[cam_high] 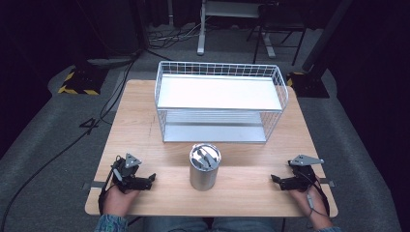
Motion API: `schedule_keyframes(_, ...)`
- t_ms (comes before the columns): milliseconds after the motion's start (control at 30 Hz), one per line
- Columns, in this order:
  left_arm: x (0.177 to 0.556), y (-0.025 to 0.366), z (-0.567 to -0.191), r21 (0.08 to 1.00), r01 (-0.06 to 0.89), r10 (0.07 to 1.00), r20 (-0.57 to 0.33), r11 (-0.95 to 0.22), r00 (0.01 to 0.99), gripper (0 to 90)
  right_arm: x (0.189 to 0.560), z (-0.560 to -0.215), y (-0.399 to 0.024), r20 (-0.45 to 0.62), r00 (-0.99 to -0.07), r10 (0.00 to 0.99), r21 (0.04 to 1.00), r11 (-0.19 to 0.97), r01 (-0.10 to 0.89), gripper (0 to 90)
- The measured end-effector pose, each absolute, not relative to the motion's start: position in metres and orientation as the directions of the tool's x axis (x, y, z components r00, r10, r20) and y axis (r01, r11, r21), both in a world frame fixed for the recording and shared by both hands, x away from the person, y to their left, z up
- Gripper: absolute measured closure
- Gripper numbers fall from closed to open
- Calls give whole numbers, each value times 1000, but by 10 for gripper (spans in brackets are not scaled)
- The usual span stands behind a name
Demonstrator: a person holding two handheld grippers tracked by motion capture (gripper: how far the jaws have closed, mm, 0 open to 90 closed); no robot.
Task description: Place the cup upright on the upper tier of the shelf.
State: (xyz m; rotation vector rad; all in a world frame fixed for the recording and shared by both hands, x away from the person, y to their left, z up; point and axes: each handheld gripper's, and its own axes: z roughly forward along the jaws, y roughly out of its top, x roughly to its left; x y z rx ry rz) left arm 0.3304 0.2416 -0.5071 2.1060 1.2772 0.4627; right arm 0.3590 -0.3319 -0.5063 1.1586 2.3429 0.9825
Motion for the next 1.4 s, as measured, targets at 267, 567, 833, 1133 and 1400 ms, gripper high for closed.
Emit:
schedule_keyframes(267, 331, 241, -507, 669, 665, 884, -27, -332, 468, 0, 361, -507, -330, -6, -608, 794, 712, 430, 555, 1)
schedule_keyframes(567, 330, 240, -504, 671, 659, 883, -13, -340, 469, 0, 360, -506, -333, -3, -623, 783, 722, 432, 540, 48)
schedule_keyframes(833, 320, 243, -485, 757, 601, 876, -79, -258, 476, 0, 360, -506, -333, -5, -621, 784, 722, 432, 541, 48)
schedule_keyframes(1133, 308, 237, -467, 820, 531, 838, -125, -214, 531, 0, 359, -506, -333, -5, -618, 786, 722, 430, 542, 50)
schedule_keyframes(1400, 301, 233, -454, 876, 451, 806, -137, -173, 576, 0, 360, -506, -333, -6, -615, 789, 724, 428, 541, 58)
